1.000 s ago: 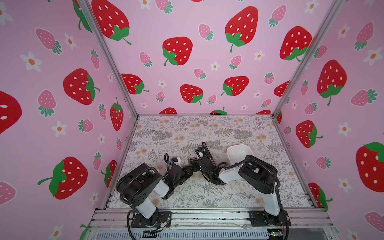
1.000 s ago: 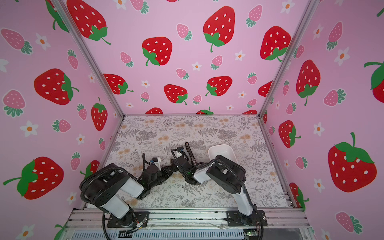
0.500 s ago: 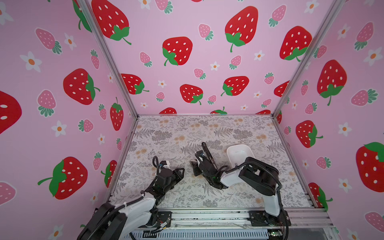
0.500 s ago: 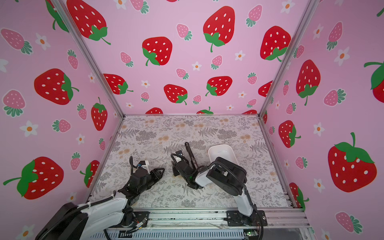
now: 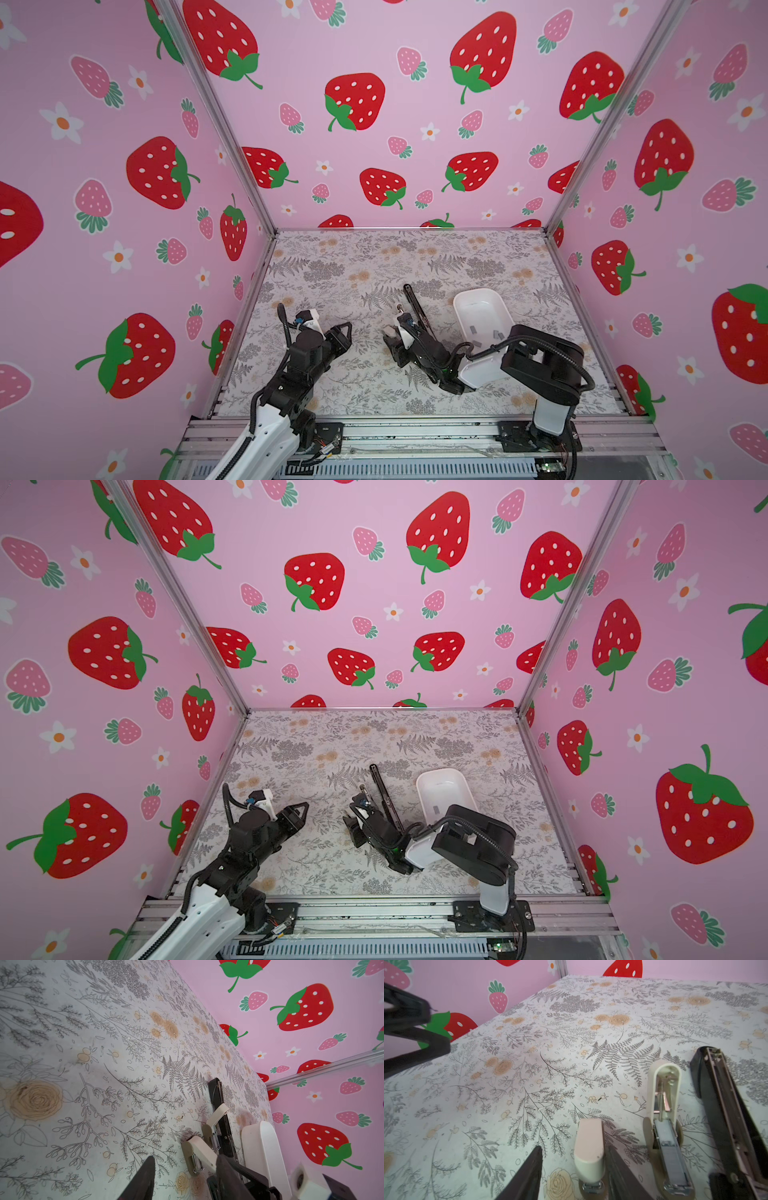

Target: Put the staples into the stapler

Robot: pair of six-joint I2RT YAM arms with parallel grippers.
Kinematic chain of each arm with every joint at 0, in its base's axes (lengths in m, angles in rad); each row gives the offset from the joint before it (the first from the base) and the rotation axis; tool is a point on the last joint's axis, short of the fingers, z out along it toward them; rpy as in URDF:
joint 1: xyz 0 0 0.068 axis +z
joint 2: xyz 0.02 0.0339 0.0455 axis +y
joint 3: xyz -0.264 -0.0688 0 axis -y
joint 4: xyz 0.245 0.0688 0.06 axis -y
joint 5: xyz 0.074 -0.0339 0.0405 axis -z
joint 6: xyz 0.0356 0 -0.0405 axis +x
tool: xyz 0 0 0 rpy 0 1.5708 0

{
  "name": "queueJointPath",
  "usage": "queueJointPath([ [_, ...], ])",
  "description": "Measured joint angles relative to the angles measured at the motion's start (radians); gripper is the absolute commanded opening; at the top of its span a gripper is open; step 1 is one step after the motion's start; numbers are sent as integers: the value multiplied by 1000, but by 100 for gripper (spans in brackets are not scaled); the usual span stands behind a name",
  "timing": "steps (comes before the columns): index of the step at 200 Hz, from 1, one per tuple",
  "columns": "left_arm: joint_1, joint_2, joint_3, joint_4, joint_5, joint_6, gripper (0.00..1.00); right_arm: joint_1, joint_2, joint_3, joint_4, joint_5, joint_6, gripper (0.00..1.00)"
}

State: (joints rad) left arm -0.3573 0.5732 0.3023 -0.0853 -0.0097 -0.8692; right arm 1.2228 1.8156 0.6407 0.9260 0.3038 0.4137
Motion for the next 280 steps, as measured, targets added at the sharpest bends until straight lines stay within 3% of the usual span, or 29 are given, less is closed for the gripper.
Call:
queueJointPath([
  [24,1,109,66,34,19,51,48,9,-77,-12,-18,21,-9,51],
  [70,2,264,80,95,83,113,47,12,-111,53,-89,62,-39,35],
  [108,2,279,80,149,88,122,47,6,16,178,-143,62,-50,31],
  [142,3,271,80,165,76,132,47,5,87,192,-188,63,-50,30],
  [183,4,267,80,166,70,140,48,5,100,185,-192,68,-48,22],
  [280,6,364,80,227,92,139,48,5,121,120,-94,82,-44,23],
])
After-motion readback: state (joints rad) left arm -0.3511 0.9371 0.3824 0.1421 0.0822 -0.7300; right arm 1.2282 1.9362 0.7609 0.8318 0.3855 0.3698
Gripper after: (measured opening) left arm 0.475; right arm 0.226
